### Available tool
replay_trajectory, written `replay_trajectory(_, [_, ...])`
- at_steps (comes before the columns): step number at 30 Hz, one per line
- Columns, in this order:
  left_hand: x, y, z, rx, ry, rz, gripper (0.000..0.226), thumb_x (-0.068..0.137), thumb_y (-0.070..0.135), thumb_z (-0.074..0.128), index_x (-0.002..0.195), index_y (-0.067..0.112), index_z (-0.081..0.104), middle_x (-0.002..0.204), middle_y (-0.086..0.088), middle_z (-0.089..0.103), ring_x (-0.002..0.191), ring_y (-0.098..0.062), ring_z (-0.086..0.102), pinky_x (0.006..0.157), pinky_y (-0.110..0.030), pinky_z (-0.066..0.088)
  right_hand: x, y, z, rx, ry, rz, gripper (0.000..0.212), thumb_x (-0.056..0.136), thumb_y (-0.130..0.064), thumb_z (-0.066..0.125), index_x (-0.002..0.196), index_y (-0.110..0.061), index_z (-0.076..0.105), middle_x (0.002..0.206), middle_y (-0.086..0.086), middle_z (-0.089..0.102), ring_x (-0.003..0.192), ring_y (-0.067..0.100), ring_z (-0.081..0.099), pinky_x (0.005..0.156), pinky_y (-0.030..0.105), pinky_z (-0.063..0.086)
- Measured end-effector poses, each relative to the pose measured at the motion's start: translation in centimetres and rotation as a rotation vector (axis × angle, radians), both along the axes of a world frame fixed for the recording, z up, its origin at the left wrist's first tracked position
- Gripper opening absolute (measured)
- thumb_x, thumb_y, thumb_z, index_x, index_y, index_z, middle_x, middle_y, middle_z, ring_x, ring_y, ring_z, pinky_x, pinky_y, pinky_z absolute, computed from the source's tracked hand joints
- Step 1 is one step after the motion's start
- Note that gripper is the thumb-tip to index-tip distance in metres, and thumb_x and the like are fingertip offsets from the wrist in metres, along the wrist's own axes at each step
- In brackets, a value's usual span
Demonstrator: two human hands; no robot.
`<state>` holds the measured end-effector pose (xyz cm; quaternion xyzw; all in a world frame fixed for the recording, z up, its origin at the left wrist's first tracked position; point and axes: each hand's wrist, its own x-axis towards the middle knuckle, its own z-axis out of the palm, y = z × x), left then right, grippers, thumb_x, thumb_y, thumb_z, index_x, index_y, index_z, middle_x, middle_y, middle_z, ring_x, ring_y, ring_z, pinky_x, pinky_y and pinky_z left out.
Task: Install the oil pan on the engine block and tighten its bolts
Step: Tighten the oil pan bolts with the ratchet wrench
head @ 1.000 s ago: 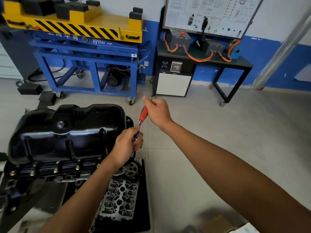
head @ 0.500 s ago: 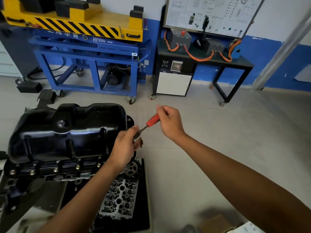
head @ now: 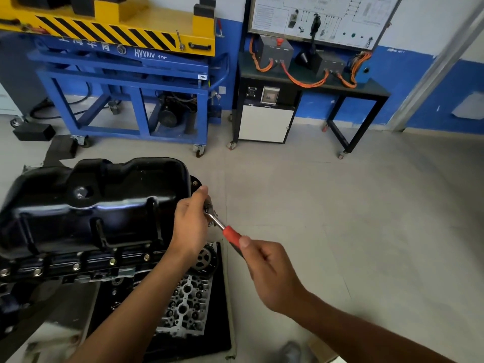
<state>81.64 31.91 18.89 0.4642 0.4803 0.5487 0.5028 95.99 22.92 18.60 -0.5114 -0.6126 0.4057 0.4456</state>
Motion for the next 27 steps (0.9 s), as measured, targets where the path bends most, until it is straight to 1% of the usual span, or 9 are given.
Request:
replay_trajectory(2, [-0.1, 0.1, 0.0, -0.046, -0.006, -0.013, 0.049, 0.087, 0.049, 0.043, 0.043, 0.029, 0.043, 0.05, 0.01, 0.037, 0.049, -0.005, 0.036, 0.06, -0.026, 0.038, 0.2, 0.5, 0.2, 0.006, 0.011, -0.041, 0.047, 0.095, -0.06, 0.042, 0.054, -0.045, 0.06, 0.049, 0.001, 0.026, 0.044, 0.011, 0.025, 0.046, 0.027, 0.023])
replay_trajectory(5, [-0.2, 0.1, -0.3, -0.109, -0.021, -0.003, 0.038, 0.081, 0.052, 0.046, 0.052, 0.028, 0.052, 0.053, 0.011, 0.044, 0.052, -0.004, 0.044, 0.07, -0.042, 0.044, 0.7, 1.5, 0.1, -0.04, 0.063, -0.12, 0.055, 0.09, -0.062, 0.043, 0.046, -0.032, 0.052, 0.047, -0.003, 0.025, 0.043, 0.011, 0.024, 0.047, 0.024, 0.023])
replay_trajectory(7, [-0.4, 0.2, -0.7, -0.121, -0.015, 0.008, 0.039, 0.08, 0.052, 0.048, 0.064, 0.017, 0.053, 0.052, 0.012, 0.047, 0.05, -0.002, 0.046, 0.067, -0.037, 0.043, 1.1, 2.6, -0.1, -0.054, 0.07, -0.179, 0.058, 0.09, -0.063, 0.044, 0.045, -0.026, 0.044, 0.047, -0.004, 0.025, 0.042, 0.011, 0.024, 0.046, 0.022, 0.024])
replay_trajectory(11, [-0.6, 0.4, -1.2, -0.13, -0.03, -0.016, 0.04, 0.077, 0.054, 0.051, 0.07, 0.015, 0.054, 0.055, 0.011, 0.049, 0.054, -0.005, 0.046, 0.065, -0.032, 0.038, 2.3, 6.4, 0.2, -0.063, 0.059, -0.28, 0.063, 0.101, -0.05, 0.046, 0.056, -0.006, 0.048, 0.042, -0.008, 0.034, 0.041, 0.012, 0.029, 0.043, 0.022, 0.027])
replay_trajectory(15, [-0.9, 0.4, -1.3, -0.103, 0.019, -0.081, 0.047, 0.072, 0.063, 0.048, 0.068, 0.016, 0.046, 0.051, 0.009, 0.042, 0.052, -0.008, 0.038, 0.063, -0.03, 0.036, 2.2, 11.7, 1.3, -0.006, -0.031, -0.389, 0.049, 0.098, -0.04, 0.059, 0.057, -0.016, 0.046, 0.045, -0.015, 0.04, 0.044, 0.003, 0.038, 0.046, 0.014, 0.033])
replay_trajectory(18, [-1.0, 0.3, -0.8, 0.008, 0.023, -0.146, 0.042, 0.082, 0.056, 0.042, 0.052, 0.028, 0.037, 0.05, 0.007, 0.031, 0.047, -0.009, 0.028, 0.051, -0.016, 0.035, 0.6, 15.2, 2.2, 0.019, -0.1, -0.331, 0.044, 0.095, -0.043, 0.062, 0.062, -0.014, 0.057, 0.055, -0.007, 0.051, 0.049, 0.001, 0.044, 0.054, 0.018, 0.041])
replay_trajectory(21, [-0.9, 0.4, -0.8, 0.03, -0.004, -0.172, 0.044, 0.09, 0.046, 0.038, 0.049, 0.03, 0.036, 0.05, 0.006, 0.029, 0.048, -0.011, 0.025, 0.049, -0.015, 0.033, -1.6, 17.8, 2.9, 0.061, -0.123, -0.263, 0.047, 0.093, -0.04, 0.066, 0.064, -0.004, 0.067, 0.058, 0.01, 0.059, 0.054, 0.009, 0.05, 0.059, 0.029, 0.047])
replay_trajectory(25, [-1.0, 0.3, -0.8, 0.025, -0.021, -0.229, 0.045, 0.093, 0.043, 0.038, 0.052, 0.027, 0.031, 0.051, 0.005, 0.024, 0.048, -0.013, 0.02, 0.048, -0.018, 0.029, -4.0, 19.9, 4.0, 0.056, -0.172, -0.086, 0.039, 0.093, -0.038, 0.068, 0.065, -0.011, 0.072, 0.048, -0.012, 0.056, 0.048, 0.0, 0.05, 0.057, 0.017, 0.045])
replay_trajectory(27, [-1.3, 0.3, -0.7, 0.031, -0.038, -0.236, 0.046, 0.094, 0.043, 0.038, 0.054, 0.022, 0.029, 0.052, 0.003, 0.024, 0.048, -0.013, 0.022, 0.049, -0.019, 0.029, -4.5, 20.2, 4.1, 0.048, -0.193, -0.042, 0.038, 0.094, -0.038, 0.066, 0.067, -0.013, 0.072, 0.048, -0.015, 0.056, 0.048, -0.002, 0.051, 0.057, 0.014, 0.044])
